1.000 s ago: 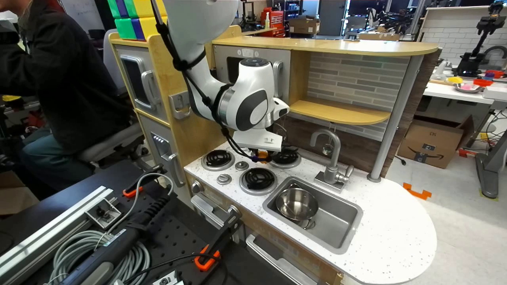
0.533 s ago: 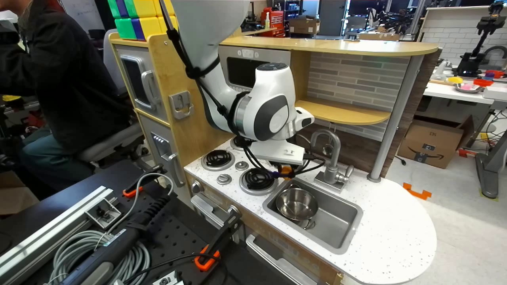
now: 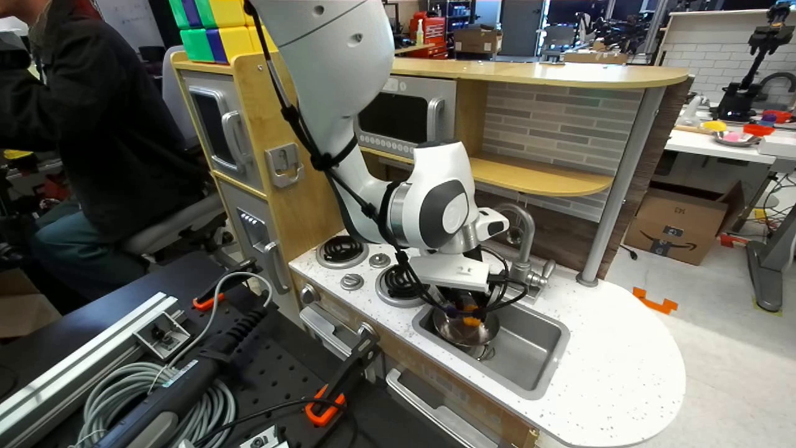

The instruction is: Pick the orange object and put it in the pot in the sink

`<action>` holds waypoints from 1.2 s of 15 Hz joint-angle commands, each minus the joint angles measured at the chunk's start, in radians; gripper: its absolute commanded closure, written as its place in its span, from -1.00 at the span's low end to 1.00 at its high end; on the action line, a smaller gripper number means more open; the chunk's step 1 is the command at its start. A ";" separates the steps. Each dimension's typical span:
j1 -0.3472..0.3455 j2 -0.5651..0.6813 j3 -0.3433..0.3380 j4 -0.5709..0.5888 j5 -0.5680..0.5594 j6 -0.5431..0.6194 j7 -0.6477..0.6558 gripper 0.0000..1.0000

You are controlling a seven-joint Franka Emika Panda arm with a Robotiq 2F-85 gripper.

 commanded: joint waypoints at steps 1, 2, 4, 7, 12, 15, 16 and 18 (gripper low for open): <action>0.045 0.086 -0.042 0.101 -0.021 -0.099 0.066 0.64; 0.048 0.097 -0.041 0.112 -0.024 -0.109 0.069 0.64; 0.053 0.108 -0.034 0.126 -0.026 -0.115 0.073 -0.35; 0.051 0.082 -0.019 0.106 -0.030 -0.092 0.055 -0.65; 0.025 -0.072 0.038 -0.052 -0.035 -0.006 -0.002 -1.00; -0.005 -0.178 0.088 -0.177 -0.038 0.054 -0.061 -1.00; -0.022 -0.217 0.117 -0.224 -0.038 0.071 -0.085 -1.00; -0.078 -0.291 0.175 -0.304 -0.039 0.081 -0.149 -1.00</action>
